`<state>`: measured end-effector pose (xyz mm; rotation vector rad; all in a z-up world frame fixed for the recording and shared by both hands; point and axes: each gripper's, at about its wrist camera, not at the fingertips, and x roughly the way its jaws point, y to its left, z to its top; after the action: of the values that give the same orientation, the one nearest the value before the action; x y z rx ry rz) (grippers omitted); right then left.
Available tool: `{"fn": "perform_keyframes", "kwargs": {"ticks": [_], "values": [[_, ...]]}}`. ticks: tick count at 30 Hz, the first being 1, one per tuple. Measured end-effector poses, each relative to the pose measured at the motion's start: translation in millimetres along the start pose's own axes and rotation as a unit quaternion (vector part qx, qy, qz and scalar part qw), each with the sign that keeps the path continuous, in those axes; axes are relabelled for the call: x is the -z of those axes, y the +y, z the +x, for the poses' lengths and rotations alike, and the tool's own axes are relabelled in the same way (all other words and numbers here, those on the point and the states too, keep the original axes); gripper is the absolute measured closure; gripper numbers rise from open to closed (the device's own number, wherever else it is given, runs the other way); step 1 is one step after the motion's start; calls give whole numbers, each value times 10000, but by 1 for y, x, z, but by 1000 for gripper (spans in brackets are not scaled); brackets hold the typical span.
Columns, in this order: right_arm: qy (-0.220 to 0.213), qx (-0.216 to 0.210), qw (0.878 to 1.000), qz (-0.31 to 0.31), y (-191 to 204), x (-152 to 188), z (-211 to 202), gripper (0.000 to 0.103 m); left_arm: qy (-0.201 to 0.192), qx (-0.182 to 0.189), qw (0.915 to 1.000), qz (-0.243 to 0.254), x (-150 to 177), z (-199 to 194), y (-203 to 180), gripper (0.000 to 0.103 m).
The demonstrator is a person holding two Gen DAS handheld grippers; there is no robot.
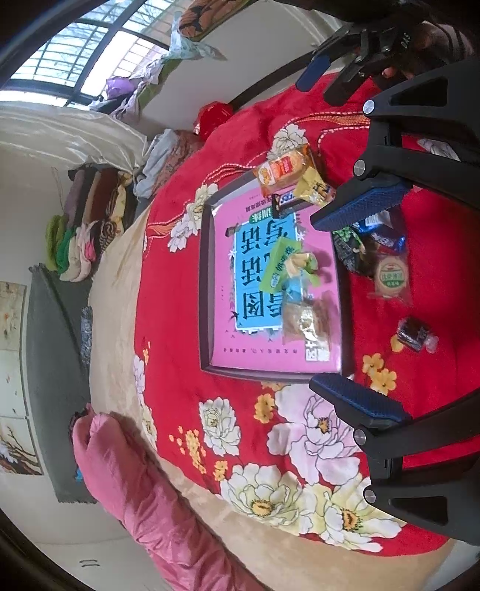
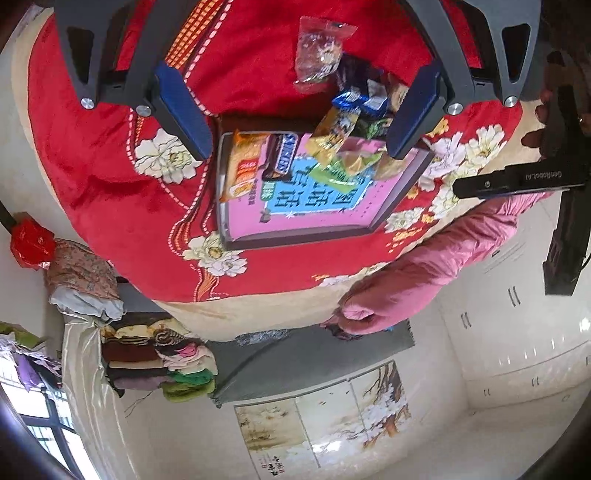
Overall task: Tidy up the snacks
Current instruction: 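Withdraw both tools from the tray toward the snacks on the bedspread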
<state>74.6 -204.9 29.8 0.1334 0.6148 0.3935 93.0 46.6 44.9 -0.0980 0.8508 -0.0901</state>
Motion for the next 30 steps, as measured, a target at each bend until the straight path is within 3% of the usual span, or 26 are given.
{"fn": "perform_keyframes", "kwargs": {"ticks": [15,30], "values": [[219,-71,9990,-380,24,12,2,7,116,-42,9999,81,20,-6,11,23],[483,-133,9974,-520,39,28,4,7,317,29,9989,338,38,0,-1,23]]}}
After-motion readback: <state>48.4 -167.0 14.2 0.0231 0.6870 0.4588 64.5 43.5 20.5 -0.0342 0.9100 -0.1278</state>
